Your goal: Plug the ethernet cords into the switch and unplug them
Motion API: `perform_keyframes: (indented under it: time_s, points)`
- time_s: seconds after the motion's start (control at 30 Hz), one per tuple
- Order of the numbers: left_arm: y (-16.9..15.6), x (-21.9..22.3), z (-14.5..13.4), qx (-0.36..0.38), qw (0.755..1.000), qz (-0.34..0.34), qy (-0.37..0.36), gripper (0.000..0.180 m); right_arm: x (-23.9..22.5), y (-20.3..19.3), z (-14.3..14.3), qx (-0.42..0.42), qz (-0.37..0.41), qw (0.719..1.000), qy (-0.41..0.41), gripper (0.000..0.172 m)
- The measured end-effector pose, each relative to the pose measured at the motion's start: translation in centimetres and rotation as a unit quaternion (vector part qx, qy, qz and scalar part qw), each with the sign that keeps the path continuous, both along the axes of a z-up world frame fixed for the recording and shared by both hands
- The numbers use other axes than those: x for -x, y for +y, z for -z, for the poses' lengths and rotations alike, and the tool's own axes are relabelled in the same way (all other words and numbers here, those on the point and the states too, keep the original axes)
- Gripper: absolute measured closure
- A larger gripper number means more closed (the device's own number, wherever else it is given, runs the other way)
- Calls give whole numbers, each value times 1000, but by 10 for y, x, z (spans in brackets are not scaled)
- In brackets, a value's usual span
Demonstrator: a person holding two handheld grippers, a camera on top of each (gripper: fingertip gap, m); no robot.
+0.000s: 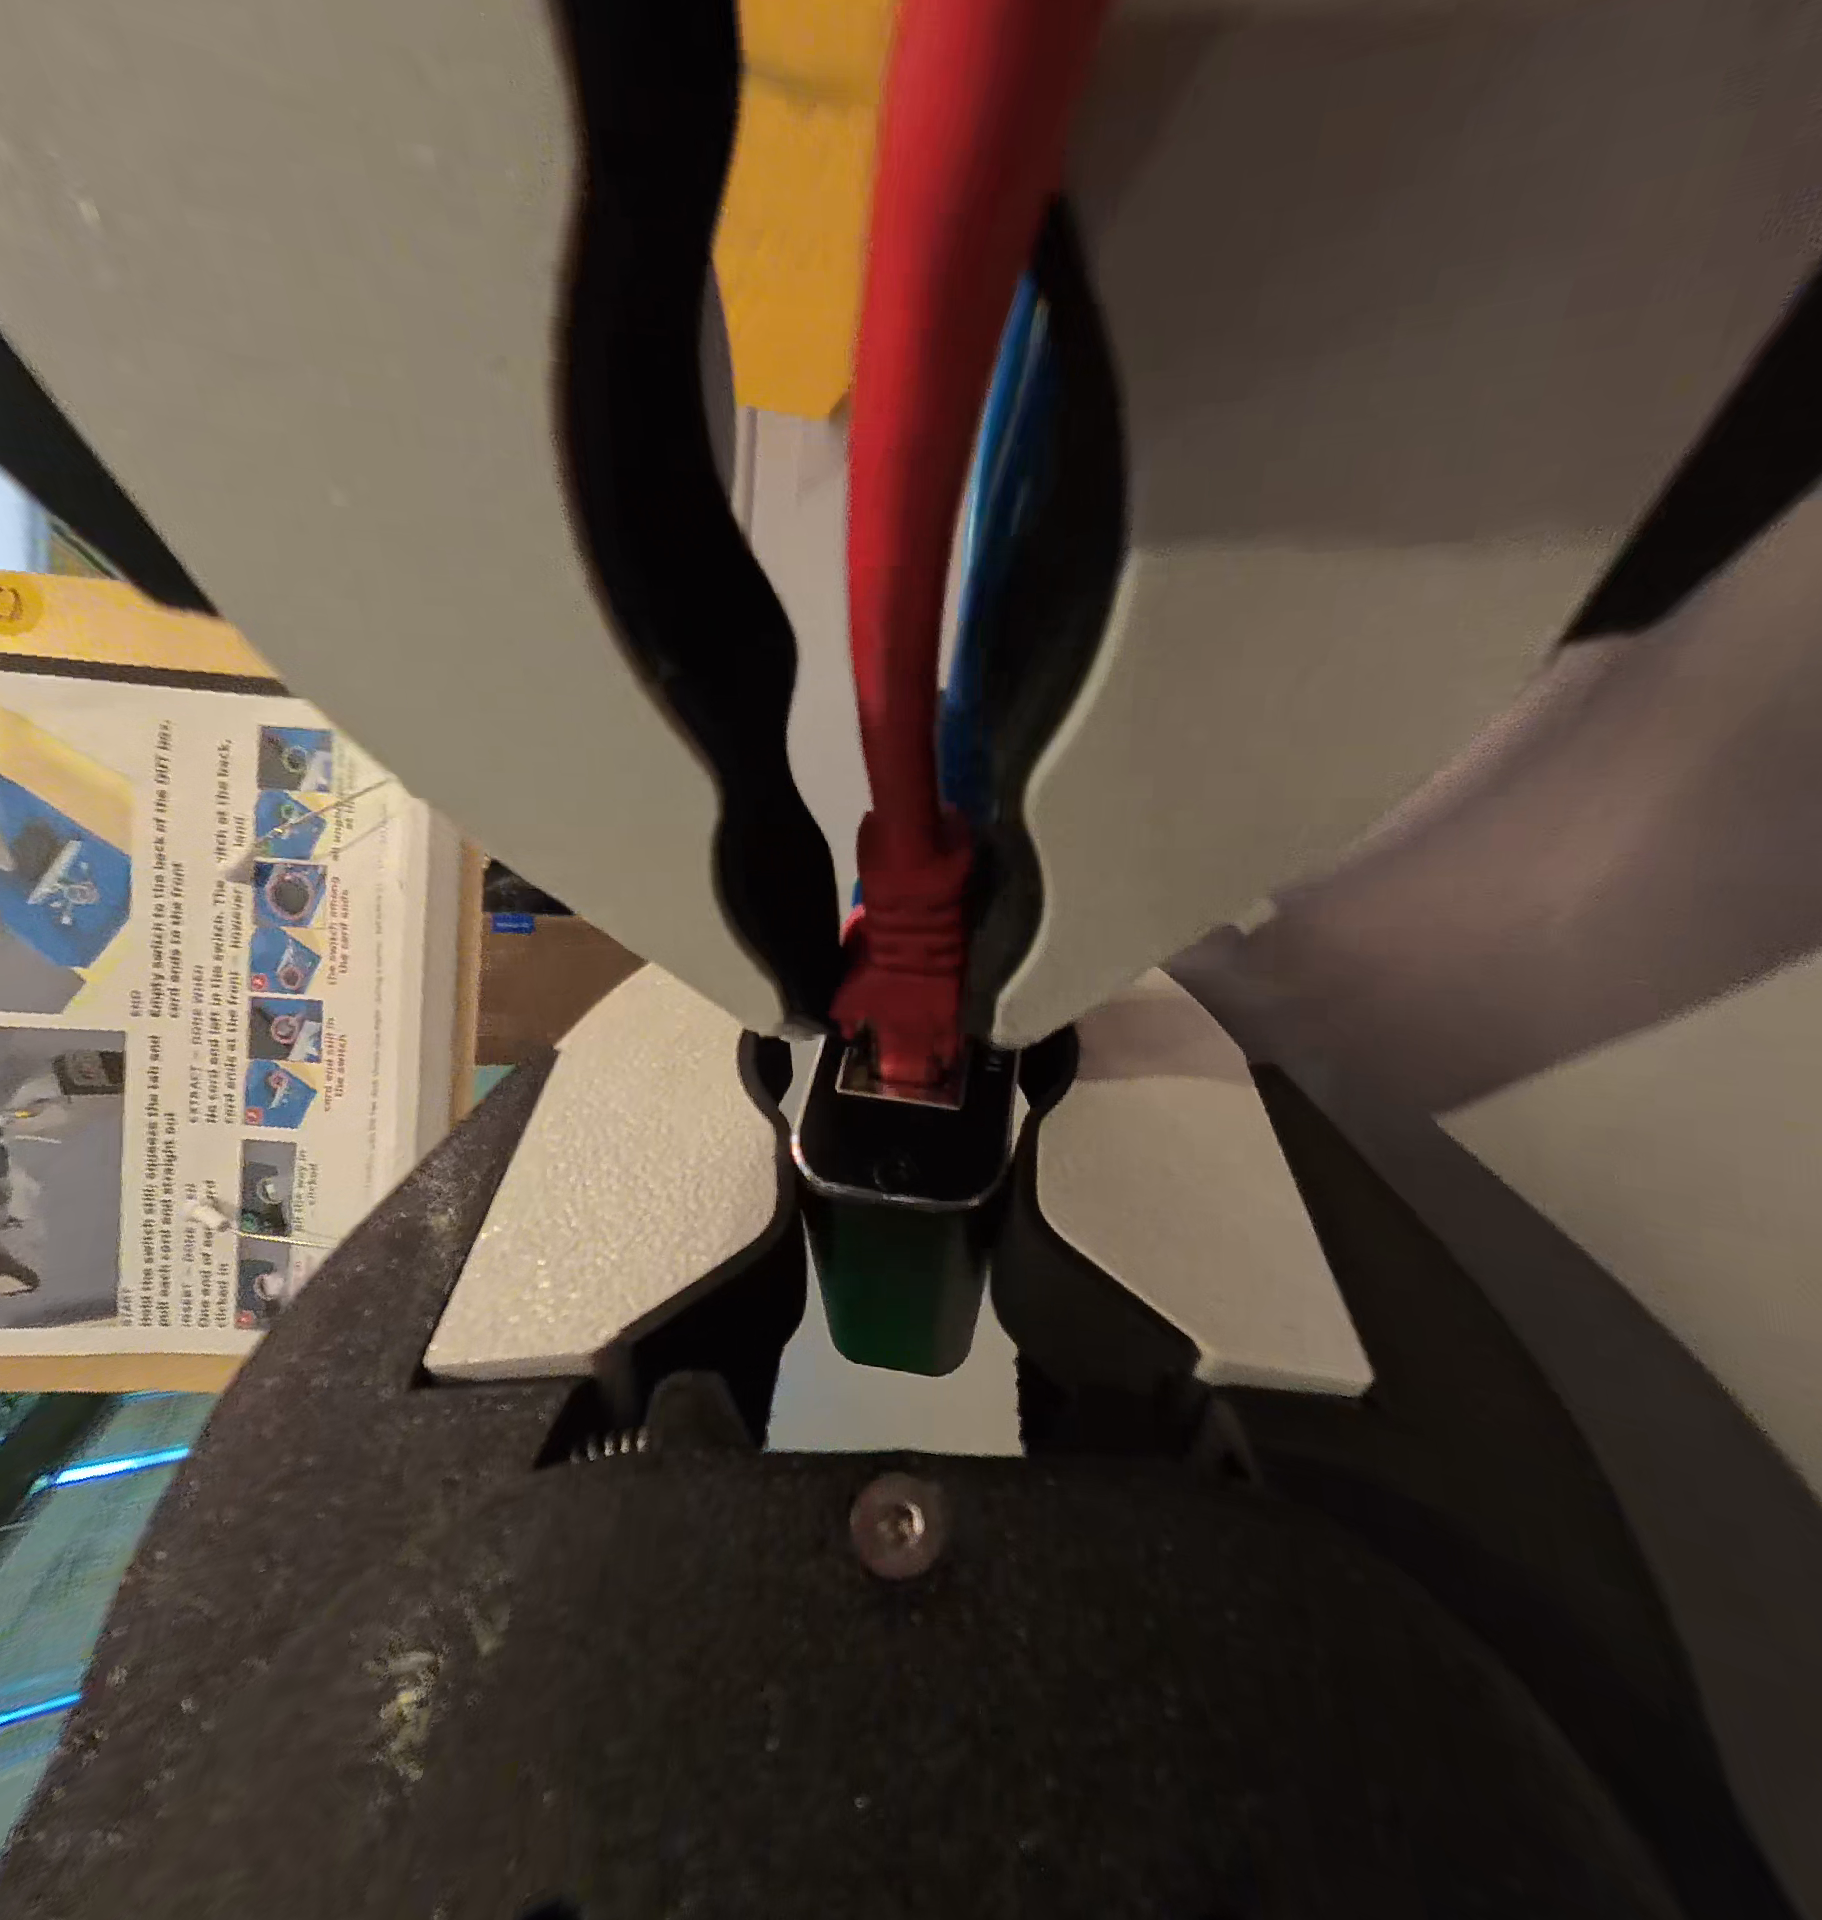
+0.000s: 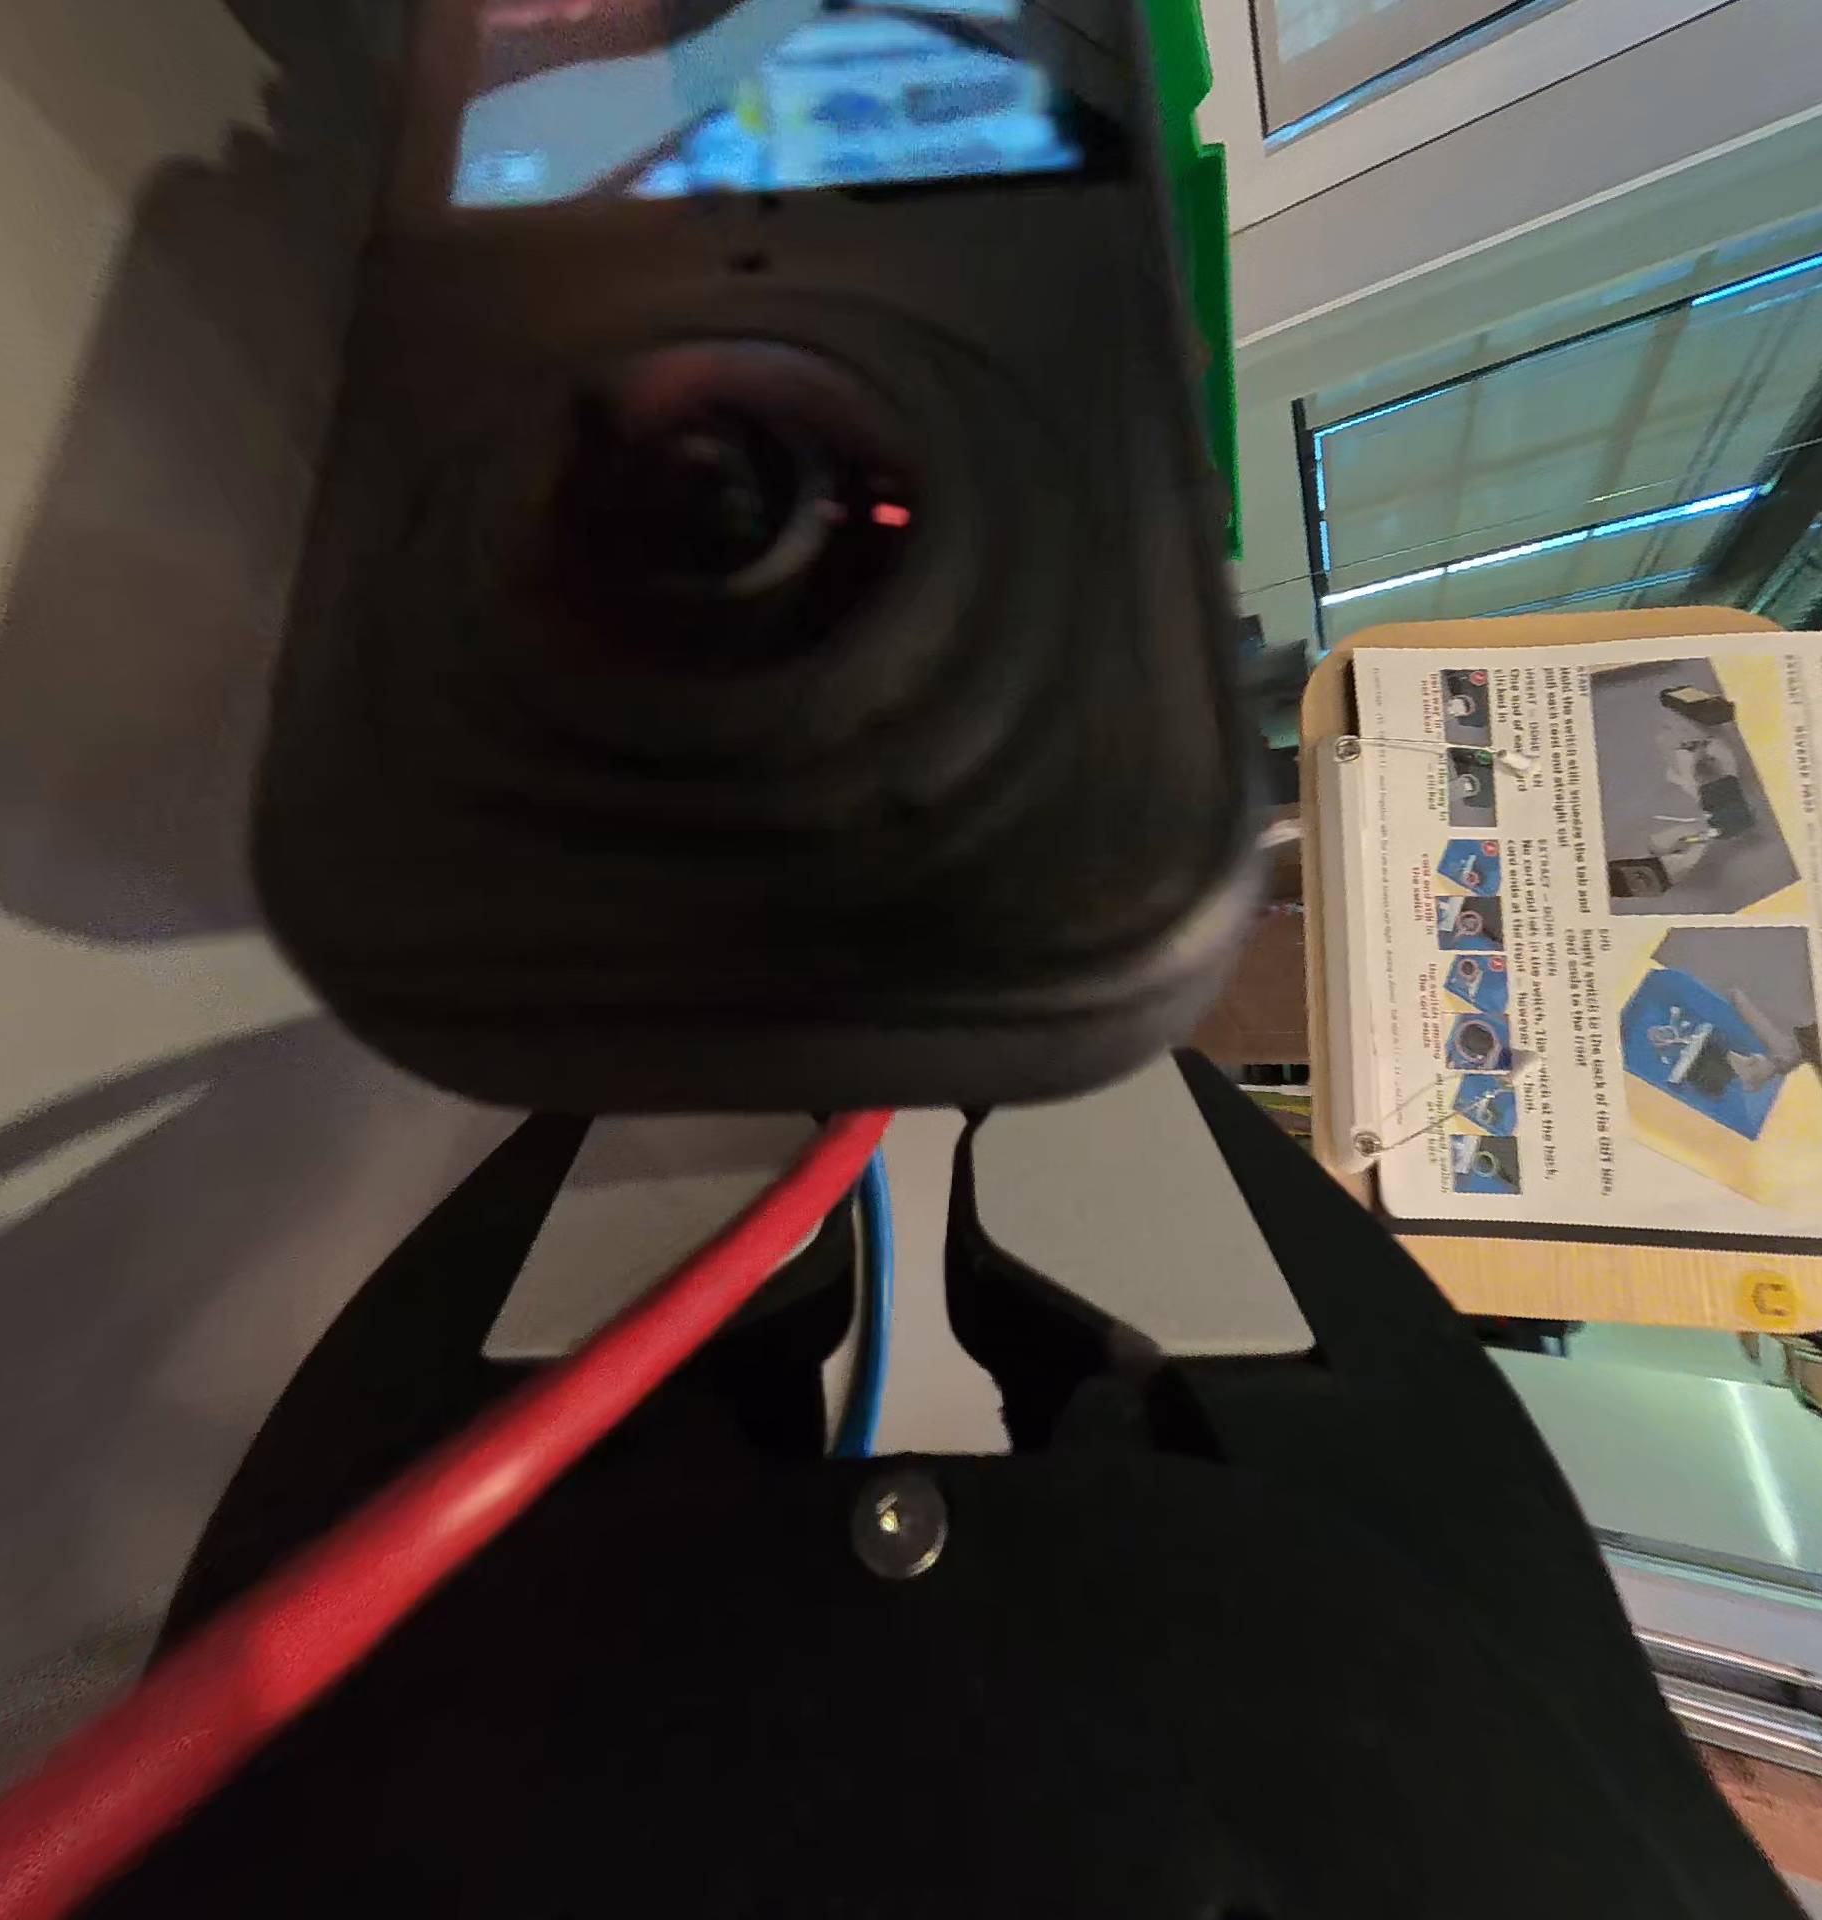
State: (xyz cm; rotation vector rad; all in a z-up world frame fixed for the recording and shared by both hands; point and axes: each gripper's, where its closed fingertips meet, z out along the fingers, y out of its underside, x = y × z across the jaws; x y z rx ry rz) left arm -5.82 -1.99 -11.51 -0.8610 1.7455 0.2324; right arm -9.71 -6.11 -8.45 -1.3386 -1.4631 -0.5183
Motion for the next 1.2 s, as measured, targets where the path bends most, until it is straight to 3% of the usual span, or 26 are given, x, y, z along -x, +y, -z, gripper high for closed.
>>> perform_keyframes:
  time_s: [0.03, 0.07, 0.1, 0.27, 0.53, 0.67, 0.87, 1.2]
  points:
    - [0, 1, 1, 4, 1000, -2, 3, 140, 0, 0, 0, -8, 1, 1000, -9, 158]
    - [0, 1, 2, 6, 1000, -2, 5, 140, 1, 0, 1, -14, 1, 1000, -15, 24]
    - [0, 1, 4, 10, 1000, 0, 6, 140, 1, 0, 2, -19, 2, 1000, -15, 32]
    - [-6, 0, 4, 9, 1000, 15, 1, 139, 2, -4, 1, -19, -2, 1000, -6, 158]
    - [-7, -1, -1, 15, 1000, 9, -14, 140, 3, -5, -5, -29, -11, 999, 25, 158]
    - [-5, 0, -1, 20, 1000, 2, -17, 140, 2, -3, -9, -45, -1, 998, 41, 149]
    - [-8, -1, -3, 26, 999, 5, -24, 140, 3, -7, -8, -64, -18, 998, 11, 158]
    - [-4, 1, 7, -1, 1000, 4, 11, 140, 4, -6, 5, 43, -15, 998, 42, 159]
